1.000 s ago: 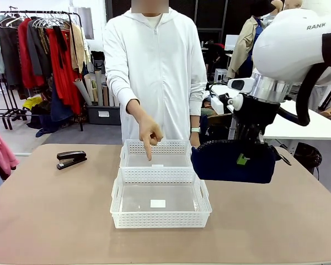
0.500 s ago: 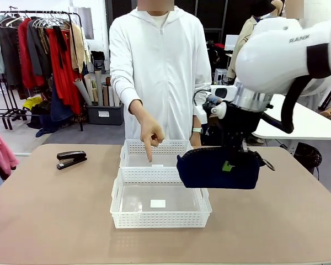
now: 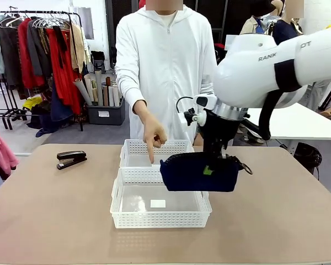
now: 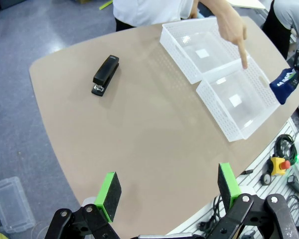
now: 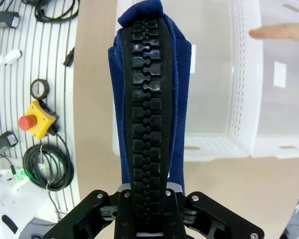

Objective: Distribute items into two baskets.
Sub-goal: Place the picked Pencil pouch into the Organizing basket as instructed by the person.

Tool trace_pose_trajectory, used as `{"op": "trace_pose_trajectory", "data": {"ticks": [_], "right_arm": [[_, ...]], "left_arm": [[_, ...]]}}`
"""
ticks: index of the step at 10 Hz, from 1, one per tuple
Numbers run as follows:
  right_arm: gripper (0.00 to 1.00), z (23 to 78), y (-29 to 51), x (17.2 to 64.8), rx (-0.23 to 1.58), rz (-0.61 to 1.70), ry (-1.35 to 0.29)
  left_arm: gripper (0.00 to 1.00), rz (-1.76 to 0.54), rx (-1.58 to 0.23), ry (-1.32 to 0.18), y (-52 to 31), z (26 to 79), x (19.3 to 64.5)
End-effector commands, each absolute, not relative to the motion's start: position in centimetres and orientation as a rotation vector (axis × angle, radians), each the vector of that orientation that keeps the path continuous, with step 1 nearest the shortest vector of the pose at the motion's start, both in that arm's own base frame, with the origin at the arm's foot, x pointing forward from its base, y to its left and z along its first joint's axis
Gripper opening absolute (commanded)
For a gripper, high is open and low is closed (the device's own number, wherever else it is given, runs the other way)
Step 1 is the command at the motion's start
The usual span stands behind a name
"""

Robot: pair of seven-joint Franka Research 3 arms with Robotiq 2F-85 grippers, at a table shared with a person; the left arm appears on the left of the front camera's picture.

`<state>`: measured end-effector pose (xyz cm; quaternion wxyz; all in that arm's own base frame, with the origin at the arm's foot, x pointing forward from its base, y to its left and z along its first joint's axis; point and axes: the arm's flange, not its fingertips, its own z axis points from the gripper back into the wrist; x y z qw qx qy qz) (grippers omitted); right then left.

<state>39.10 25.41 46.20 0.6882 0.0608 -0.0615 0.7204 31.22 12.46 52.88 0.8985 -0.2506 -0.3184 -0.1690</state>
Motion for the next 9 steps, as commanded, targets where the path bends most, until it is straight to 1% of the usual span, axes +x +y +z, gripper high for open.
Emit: {"op": "trace_pose_trajectory", "data": {"ticks": [1,3,5,7,9], "right_arm": [[0.00,46.0,27.6,39.8,0.137,1.598,-0.165],[0.00,44.8,29.2,40.2,0.151,1.611,-0.162],[0.00,43.9,31.3,40.3,0.110,1.619,-0.167],[0.00,42.7,32.7,40.9,0.058,1.616,-0.212],[0.00,41.4,33.4,41.4,0.068,1.627,-0.211]], "left_arm": [[1.00,-0.351,-0.521,-0.661,12.5,52.9,31.2],[1.00,-0.351,-0.521,-0.661,12.5,52.9,31.2],[1.00,-0.351,-0.521,-0.661,12.5,52.9,31.2],[1.00,-0.351,-0.521,-0.661,12.5,52.9,31.2],[1.00,-0.351,-0.521,-0.661,12.5,52.9,31.2]]}}
